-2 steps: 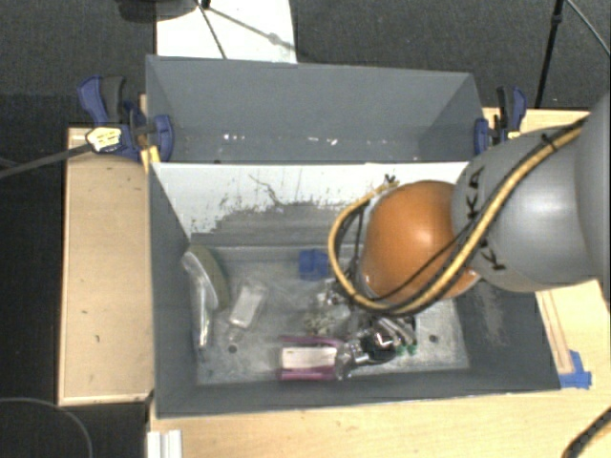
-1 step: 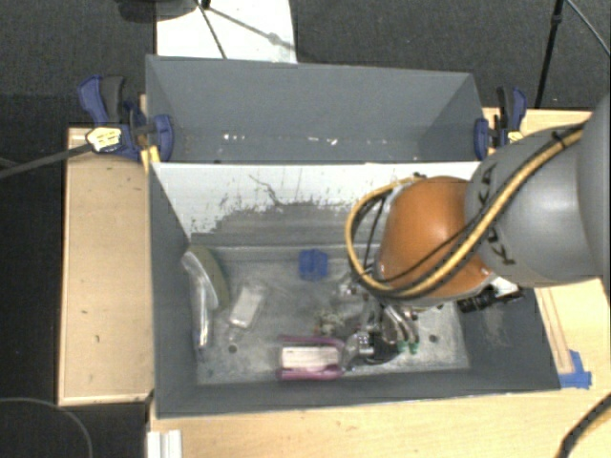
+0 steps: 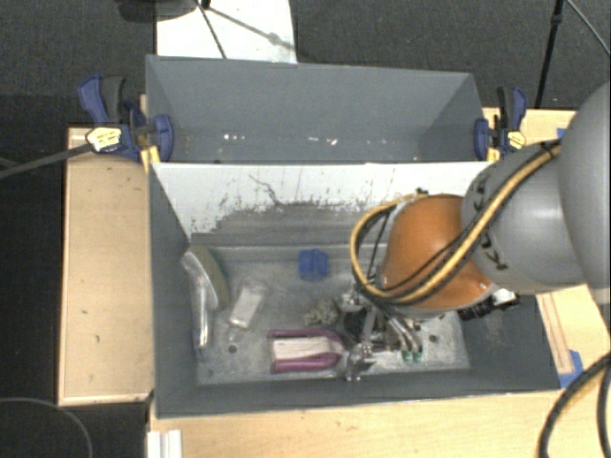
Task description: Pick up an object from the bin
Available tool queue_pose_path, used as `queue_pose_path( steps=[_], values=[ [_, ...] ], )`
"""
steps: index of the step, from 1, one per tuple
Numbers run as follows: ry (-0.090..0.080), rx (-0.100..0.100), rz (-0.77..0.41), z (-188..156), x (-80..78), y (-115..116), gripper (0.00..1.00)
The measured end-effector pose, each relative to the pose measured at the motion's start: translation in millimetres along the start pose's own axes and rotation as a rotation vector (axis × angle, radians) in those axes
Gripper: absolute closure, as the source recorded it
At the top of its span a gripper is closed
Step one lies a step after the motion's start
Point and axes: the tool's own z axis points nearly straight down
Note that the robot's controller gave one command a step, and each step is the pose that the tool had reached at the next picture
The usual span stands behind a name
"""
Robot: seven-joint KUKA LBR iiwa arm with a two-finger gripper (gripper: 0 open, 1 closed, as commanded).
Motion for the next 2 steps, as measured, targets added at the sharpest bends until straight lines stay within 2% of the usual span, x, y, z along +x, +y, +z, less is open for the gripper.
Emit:
queue_pose_path(
  steps=[1, 2],
  values=[
    [-0.005, -0.002, 0.006, -3.1, -1.5, 1.5, 1.00],
    [0.001, -0.001, 0.008, -1.2, 0.6, 1.4, 0.00]
  ],
)
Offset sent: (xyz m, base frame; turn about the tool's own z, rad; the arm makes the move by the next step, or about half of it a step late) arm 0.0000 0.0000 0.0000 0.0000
